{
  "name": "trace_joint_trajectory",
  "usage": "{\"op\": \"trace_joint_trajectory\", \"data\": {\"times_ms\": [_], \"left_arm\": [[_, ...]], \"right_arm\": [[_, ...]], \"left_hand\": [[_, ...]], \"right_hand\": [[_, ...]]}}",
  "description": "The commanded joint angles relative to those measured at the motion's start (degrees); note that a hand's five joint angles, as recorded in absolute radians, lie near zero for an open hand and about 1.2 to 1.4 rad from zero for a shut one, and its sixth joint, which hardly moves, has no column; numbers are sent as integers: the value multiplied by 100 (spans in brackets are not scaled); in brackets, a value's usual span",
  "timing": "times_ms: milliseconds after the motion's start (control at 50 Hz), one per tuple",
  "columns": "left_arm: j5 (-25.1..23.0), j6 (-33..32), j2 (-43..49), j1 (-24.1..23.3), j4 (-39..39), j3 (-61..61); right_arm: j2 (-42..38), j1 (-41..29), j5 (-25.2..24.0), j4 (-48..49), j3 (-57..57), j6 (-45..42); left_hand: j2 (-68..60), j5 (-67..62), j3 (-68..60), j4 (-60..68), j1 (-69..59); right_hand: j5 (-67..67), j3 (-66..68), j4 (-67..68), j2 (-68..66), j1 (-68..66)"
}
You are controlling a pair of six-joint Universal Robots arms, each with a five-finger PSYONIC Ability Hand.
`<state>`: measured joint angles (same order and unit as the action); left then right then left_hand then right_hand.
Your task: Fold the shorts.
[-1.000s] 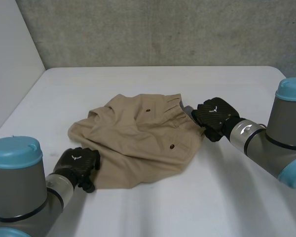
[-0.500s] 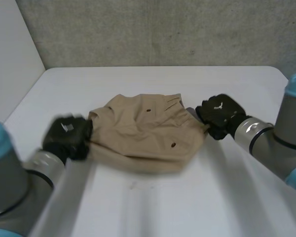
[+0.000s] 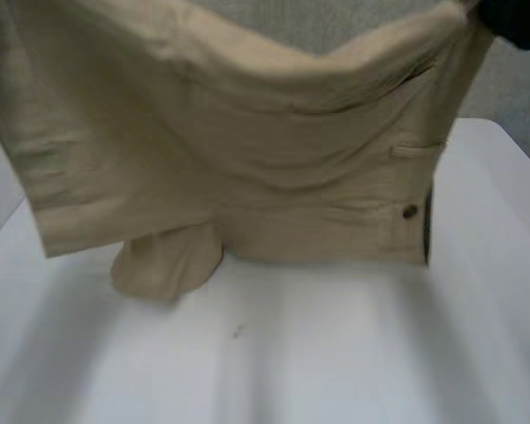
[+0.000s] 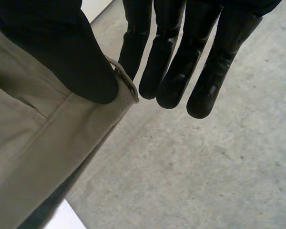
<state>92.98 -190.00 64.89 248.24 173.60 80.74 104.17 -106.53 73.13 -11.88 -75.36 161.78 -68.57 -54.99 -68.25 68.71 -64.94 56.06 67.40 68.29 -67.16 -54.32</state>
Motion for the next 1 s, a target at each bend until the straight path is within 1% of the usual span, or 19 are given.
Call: {"op": "trace_joint_trajectory", "data": {"times_ms": [20, 120, 220, 240, 320, 340, 380, 440, 480, 520, 560, 620, 640, 660, 680, 720, 740, 840, 1000], "left_arm": [[-8, 209, 76, -4, -54, -103], [-35, 191, 611, -66, -10, 441], [-44, 191, 1271, -57, 183, 803], [-26, 165, 2098, -74, 522, 898], [-35, 130, 3122, -74, 1112, 611], [-35, 130, 3126, -74, 1115, 609], [-52, 130, 3929, -66, 1568, -27], [-52, 112, 4284, -66, 1773, -399], [-70, 16, 5038, -66, 2028, -1337], [-79, -19, 5268, -66, 2072, -1594], [-105, -133, 6119, -57, 2178, -2576], [-114, -169, 6859, -57, 2257, -3318], [-114, -178, 7018, -57, 2309, -3467], [-114, -178, 7272, -48, 2475, -3686], [-114, -178, 7379, -57, 2581, -3749], [-131, -178, 7511, -48, 2766, -3759], [-140, -187, 7529, -48, 2871, -3741], [-228, -187, 7389, -57, 3268, -3267], [-228, -195, 6529, -48, 3242, -2196]], "right_arm": [[-63, 264, -71, -561, 329, -67], [-344, 334, -124, -711, 144, -120], [-1573, 334, -89, -684, -137, -585], [-1697, 317, -80, -684, -146, -655], [-2487, 264, -10, -579, 29, -928], [-2785, 264, 25, -370, 178, -920], [-3087, 264, 122, -34, 408, -885], [-3656, 255, 429, 808, 767, -814], [-4051, 194, 631, 1491, 1030, -858], [-4203, 150, 694, 1715, 1155, -876], [-5067, -17, 912, 2607, 1810, -954], [-5240, -44, 948, 2744, 1928, -981], [-5805, -61, 1105, 2900, 2450, -1173], [-5942, -70, 1168, 2858, 2586, -1270], [-6065, -87, 1229, 2806, 2718, -1376], [-6293, -123, 1335, 2656, 2947, -1604], [-6382, -149, 1361, 2586, 3052, -1684], [-6339, -307, 1485, 2225, 3010, -1799], [-5199, -307, 1458, 2059, 1580, -1667]], "left_hand": [[-1143, -1501, -1175, 1129, -1506], [-1143, -1501, -1175, 1129, -1506], [-1143, -1501, -1175, 1129, -1506], [-1143, -1501, -1175, 1129, -1506], [-1143, -1501, -1175, 1129, -1506], [-1143, -1501, -1175, 1129, -1506], [-1143, -1501, -1175, 1129, -1506], [-1143, -1501, -1175, 1129, -1506], [-1143, -1501, -1175, 1129, -1506], [-1143, -1501, -1175, 1129, -1506], [-1143, -1501, -1175, 1129, -1506], [-1143, -1501, -1175, 1129, -1506], [-1143, -1501, -1175, 1129, -1506], [-729, -1087, -761, 715, -1092], [1306, 949, 1274, -1321, 944], [4961, 4604, 4929, -4976, 4599], [5857, 5499, 5825, -5871, 5494], [5857, 5499, 5825, -5871, 5494], [5857, 5499, 5825, -5871, 5494]], "right_hand": [[1394, 1260, 1171, -1284, -2568], [1394, 1260, 1171, -1284, -2568], [1394, 1260, 1171, -1284, -2568], [1394, 1260, 1171, -1284, -2568], [1394, 1260, 1171, -1284, -2568], [1394, 1260, 1171, -1284, -2568], [1394, 1260, 1171, -1284, -2568], [1394, 1260, 1171, -1284, -2568], [1394, 1260, 1171, -1284, -2568], [1394, 1260, 1171, -1284, -2568], [1394, 1260, 1171, -1284, -2568], [1394, 1260, 1171, -1284, -2568], [-2014, -2148, -2237, 2124, 840], [-4563, -4697, -4785, 4673, 3389], [-5606, -5740, -5829, 5716, 4432], [-5606, -5740, -5829, 5716, 4432], [-5606, -5740, -5829, 5716, 4432], [-5606, -5740, -5829, 5716, 4432], [-5606, -5740, -5829, 5716, 4432]]}}
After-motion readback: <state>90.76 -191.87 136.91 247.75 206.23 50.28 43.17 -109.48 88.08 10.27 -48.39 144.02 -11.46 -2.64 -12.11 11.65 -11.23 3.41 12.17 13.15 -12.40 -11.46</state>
